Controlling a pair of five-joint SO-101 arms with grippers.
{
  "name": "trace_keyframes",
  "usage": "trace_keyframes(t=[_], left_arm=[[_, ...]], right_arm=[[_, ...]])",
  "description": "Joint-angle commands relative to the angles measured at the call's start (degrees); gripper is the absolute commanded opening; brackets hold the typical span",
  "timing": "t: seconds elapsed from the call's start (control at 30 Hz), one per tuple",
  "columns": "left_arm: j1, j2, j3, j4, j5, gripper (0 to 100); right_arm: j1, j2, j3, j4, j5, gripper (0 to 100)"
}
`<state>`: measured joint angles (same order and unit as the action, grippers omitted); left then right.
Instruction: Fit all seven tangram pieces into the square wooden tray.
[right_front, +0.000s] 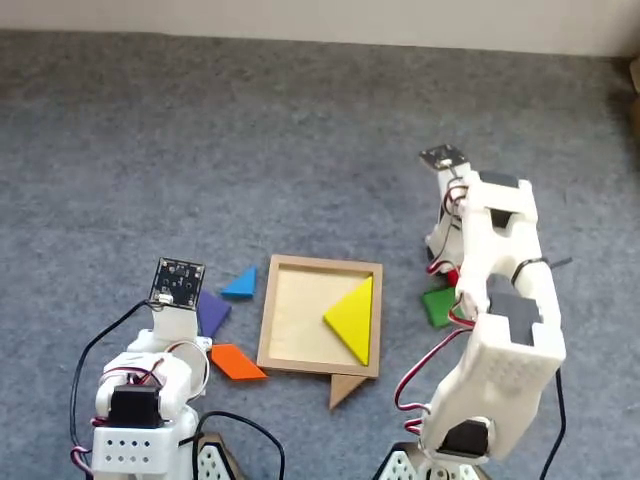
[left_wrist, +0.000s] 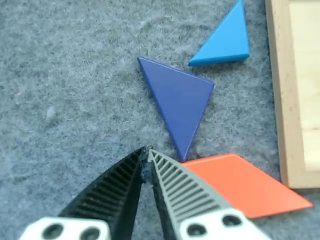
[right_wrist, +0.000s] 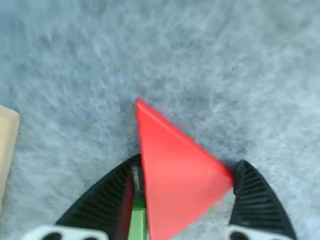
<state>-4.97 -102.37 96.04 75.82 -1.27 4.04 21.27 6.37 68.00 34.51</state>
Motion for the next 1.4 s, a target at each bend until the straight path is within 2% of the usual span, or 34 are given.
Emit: trace_keyframes(t=[0.0,0.17,0.33,0.47,0.63,0.8,1.37], left_arm=[[0.92,-1.36,1.19,0.18,0.26,0],[0.92,-1.36,1.19,0.18,0.26,0],[0.92,-1.36,1.19,0.18,0.26,0],[0.92,-1.36,1.19,0.18,0.26,0],[0.92,-1.36,1.19,0.18,0.26,0],[0.92,-1.36,1.19,0.18,0.26,0],[0.92,-1.36,1.19,0.18,0.26,0]], right_arm=[[0.04,-0.22,-4.35,3.74,-1.14,21.2],[-0.13,-0.22,-6.99,5.23,-1.49,22.1],[0.04,-0.31,-6.99,5.32,-7.21,34.1],[0.22,-4.70,-6.20,5.23,-8.44,34.2],[0.84,-11.56,1.80,4.62,-13.89,34.1],[1.10,-12.53,6.99,-1.45,-20.13,30.2],[0.75,-12.35,14.37,-5.49,-20.84,30.0]])
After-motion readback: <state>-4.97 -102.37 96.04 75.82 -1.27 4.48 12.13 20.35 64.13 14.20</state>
